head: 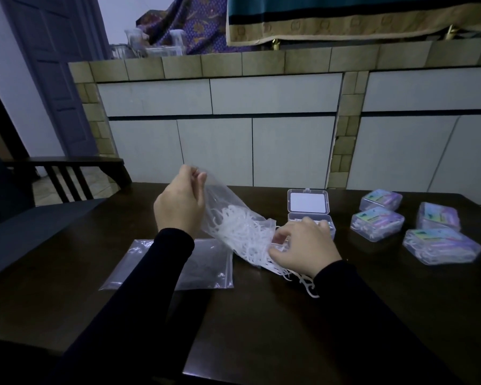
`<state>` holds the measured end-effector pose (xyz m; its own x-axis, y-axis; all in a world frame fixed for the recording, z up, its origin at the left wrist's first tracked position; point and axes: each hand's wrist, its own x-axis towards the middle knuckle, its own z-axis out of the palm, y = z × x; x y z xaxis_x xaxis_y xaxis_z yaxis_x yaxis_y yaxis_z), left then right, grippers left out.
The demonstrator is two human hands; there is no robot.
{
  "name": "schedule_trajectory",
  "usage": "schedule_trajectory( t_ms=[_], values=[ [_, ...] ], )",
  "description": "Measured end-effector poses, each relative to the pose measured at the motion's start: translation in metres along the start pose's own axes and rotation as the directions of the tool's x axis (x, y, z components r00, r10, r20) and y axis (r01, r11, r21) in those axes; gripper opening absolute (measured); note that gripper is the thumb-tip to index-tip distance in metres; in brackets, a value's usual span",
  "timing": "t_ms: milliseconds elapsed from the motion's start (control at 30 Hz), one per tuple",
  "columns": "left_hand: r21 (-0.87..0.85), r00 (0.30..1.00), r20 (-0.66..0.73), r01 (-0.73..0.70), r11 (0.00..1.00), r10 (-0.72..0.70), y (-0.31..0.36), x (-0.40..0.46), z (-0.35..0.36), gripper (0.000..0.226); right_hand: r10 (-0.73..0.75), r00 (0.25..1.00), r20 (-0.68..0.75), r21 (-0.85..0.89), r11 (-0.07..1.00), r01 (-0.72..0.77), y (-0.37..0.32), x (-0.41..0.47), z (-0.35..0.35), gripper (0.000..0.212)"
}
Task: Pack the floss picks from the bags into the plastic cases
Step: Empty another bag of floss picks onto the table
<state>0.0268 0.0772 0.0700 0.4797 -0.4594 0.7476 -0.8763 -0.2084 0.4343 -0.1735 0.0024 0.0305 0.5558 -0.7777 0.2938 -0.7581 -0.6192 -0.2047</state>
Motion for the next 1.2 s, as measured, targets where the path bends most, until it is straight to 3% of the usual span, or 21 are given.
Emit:
schedule_trajectory(
  t_ms=[100,233,433,800,867,1000,1200],
  values=[
    [0.004,0.999,-0.012,0.041,0.999,-0.041,-0.003,0.001,-0.003,0.028,0.001,1.0,-0.005,-0.001,1.0,-0.001,0.005,0.0,-0.003,0.017],
    [-0.025,0.999,-0.004,0.04,0.999,-0.04,-0.004,0.0,-0.002,0.028,-0.098,0.994,-0.039,0.094,0.99,0.101,-0.004,-0.001,0.002,0.027],
    [-0.015,1.0,0.01,-0.018,1.0,0.018,-0.002,-0.002,0.0,0.025,-0.184,0.983,0.002,-0.123,0.975,0.183,-0.024,0.002,0.01,0.032],
    [0.003,0.99,-0.009,0.139,0.99,-0.139,-0.009,-0.003,-0.001,0.028,0.09,0.996,0.018,-0.278,0.957,-0.081,-0.015,0.001,-0.005,0.039],
    [-0.018,0.99,-0.003,0.139,0.99,-0.139,-0.009,-0.003,0.001,0.028,0.053,0.999,-0.014,-0.188,0.981,-0.055,-0.017,0.001,-0.004,0.041],
    [-0.059,0.993,0.01,0.114,0.992,-0.114,-0.005,-0.003,0.003,0.027,-0.166,0.985,-0.039,-0.022,0.986,0.165,-0.026,0.006,0.005,0.034],
    [-0.075,0.994,0.02,0.108,0.991,-0.107,-0.002,-0.003,0.004,0.027,-0.203,0.977,0.073,-0.087,0.974,0.208,-0.034,0.015,0.011,0.049]
  ],
)
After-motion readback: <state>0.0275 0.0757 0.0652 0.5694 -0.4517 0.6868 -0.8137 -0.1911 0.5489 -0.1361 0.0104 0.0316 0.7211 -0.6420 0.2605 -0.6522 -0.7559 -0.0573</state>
